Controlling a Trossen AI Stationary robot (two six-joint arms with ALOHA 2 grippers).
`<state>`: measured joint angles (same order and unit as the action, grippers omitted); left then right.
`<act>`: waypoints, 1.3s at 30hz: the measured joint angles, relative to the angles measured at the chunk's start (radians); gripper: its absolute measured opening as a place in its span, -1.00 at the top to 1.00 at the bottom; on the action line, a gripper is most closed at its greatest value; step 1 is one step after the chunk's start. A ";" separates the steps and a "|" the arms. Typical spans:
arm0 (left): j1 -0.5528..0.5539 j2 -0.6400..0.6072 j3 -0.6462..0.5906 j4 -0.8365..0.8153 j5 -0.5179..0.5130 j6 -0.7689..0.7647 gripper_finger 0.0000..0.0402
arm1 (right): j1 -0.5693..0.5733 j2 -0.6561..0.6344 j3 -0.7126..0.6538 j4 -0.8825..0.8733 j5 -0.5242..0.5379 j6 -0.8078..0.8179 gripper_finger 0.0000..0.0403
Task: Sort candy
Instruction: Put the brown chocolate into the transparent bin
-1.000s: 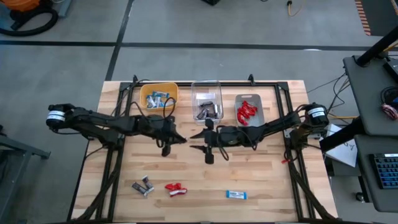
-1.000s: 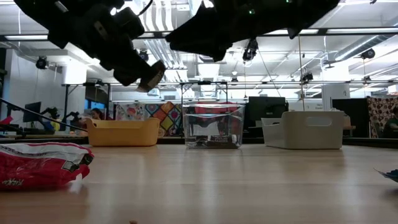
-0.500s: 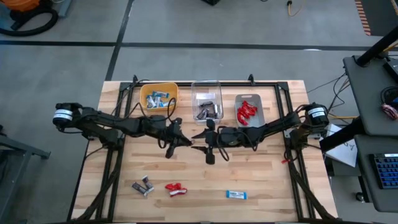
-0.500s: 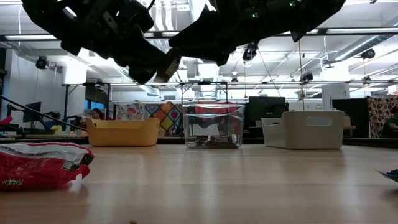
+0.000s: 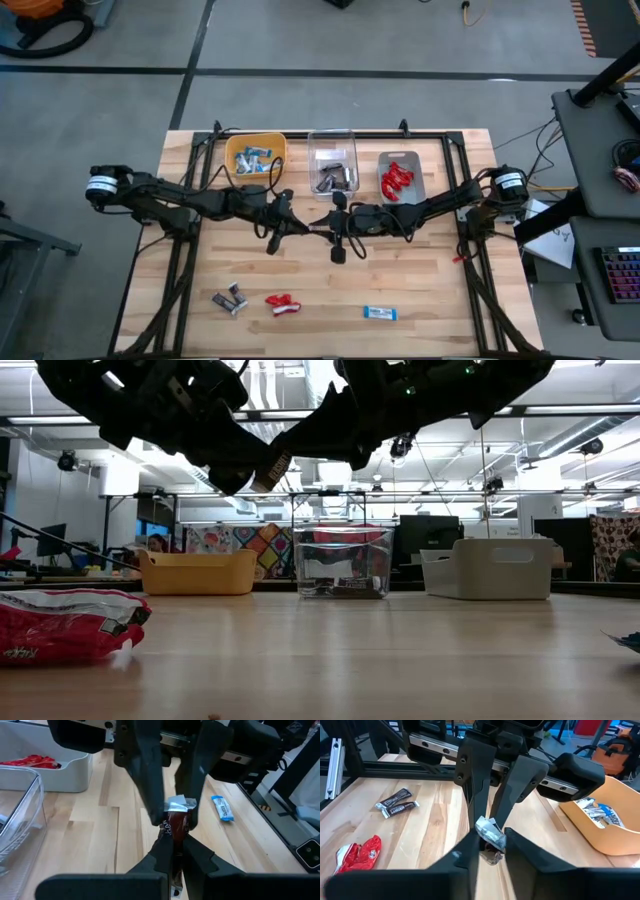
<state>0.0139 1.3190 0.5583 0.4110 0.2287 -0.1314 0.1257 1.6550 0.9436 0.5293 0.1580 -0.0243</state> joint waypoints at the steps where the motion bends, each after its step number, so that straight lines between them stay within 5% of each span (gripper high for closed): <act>1: 0.000 0.000 0.000 0.000 0.000 0.000 0.96 | 0.000 0.000 0.000 0.000 -0.002 -0.002 0.69; 4: 0.000 0.000 0.000 -0.001 -0.001 0.000 0.96 | 0.000 0.000 0.000 0.000 -0.006 -0.005 0.88; 9: 0.000 0.000 0.000 0.003 -0.004 -0.016 0.90 | 0.000 0.000 0.000 0.000 -0.008 -0.003 0.90; 22: 0.002 -0.069 0.000 -0.161 -0.010 -0.017 0.31 | -0.005 0.000 0.002 -0.013 -0.009 -0.003 0.91; 31: 0.001 -0.178 0.001 -0.392 -0.010 -0.038 0.22 | -0.058 0.000 0.141 -0.262 0.008 -0.021 0.91; 39: 0.000 -0.220 0.001 -0.593 -0.010 -0.101 0.21 | -0.160 0.000 0.327 -0.653 0.219 -0.082 0.91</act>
<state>0.0139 1.0988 0.5591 -0.1817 0.2188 -0.2321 -0.0340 1.6550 1.2707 -0.1240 0.3765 -0.1060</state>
